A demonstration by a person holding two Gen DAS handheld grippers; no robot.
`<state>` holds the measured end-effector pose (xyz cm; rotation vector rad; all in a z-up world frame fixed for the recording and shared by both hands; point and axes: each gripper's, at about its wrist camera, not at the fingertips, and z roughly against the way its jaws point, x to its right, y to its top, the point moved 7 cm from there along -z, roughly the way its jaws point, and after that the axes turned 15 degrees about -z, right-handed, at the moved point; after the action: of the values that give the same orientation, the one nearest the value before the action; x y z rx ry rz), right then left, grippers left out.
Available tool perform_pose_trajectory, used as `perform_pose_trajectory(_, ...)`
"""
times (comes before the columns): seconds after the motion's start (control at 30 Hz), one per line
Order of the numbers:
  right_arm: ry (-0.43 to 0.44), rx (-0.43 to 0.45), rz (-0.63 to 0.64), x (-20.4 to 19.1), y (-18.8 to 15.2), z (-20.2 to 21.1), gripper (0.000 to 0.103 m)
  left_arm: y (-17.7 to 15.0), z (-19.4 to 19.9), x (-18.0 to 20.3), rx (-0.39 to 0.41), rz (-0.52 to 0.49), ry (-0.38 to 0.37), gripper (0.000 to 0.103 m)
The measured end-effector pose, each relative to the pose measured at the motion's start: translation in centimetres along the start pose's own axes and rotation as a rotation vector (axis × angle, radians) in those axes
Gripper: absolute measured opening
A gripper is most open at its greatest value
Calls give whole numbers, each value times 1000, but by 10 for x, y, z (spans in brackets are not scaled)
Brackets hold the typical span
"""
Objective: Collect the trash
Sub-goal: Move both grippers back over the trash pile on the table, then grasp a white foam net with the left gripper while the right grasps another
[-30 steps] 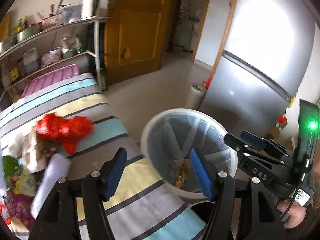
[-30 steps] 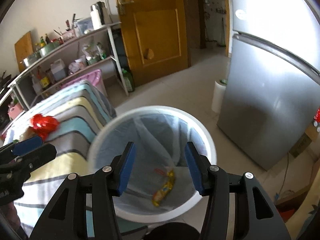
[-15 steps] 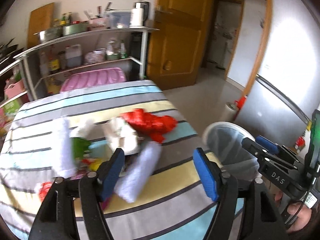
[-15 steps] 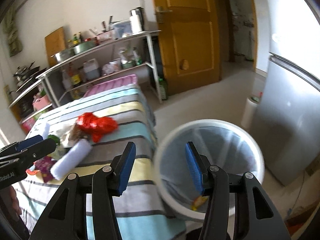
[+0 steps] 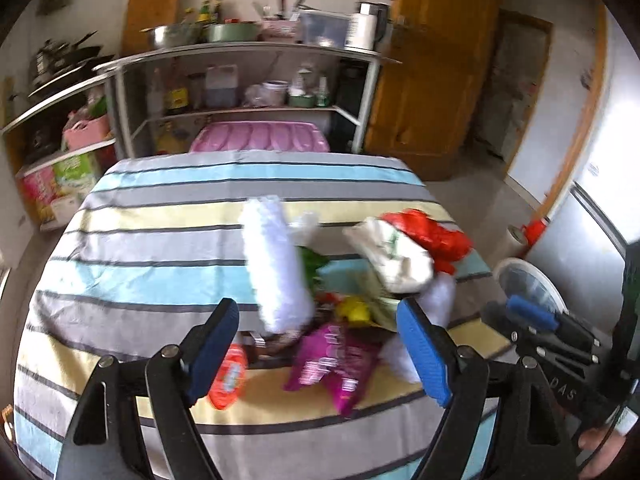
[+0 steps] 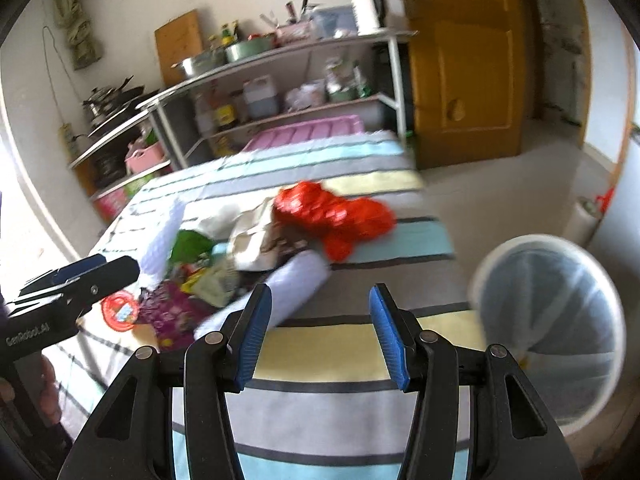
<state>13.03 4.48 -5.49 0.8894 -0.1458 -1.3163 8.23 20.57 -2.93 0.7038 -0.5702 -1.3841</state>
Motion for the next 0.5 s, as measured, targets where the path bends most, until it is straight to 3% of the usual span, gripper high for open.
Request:
perform_pose_trajectory(0.33,2,-71,-34,-17,-7,-35,52,-4,-33,-35,-36,55,-10,82)
perform_pose_trajectory(0.5,-9,-97,-45,-17,-7,-46,52,3,-47,-36,-41,66,-30,70)
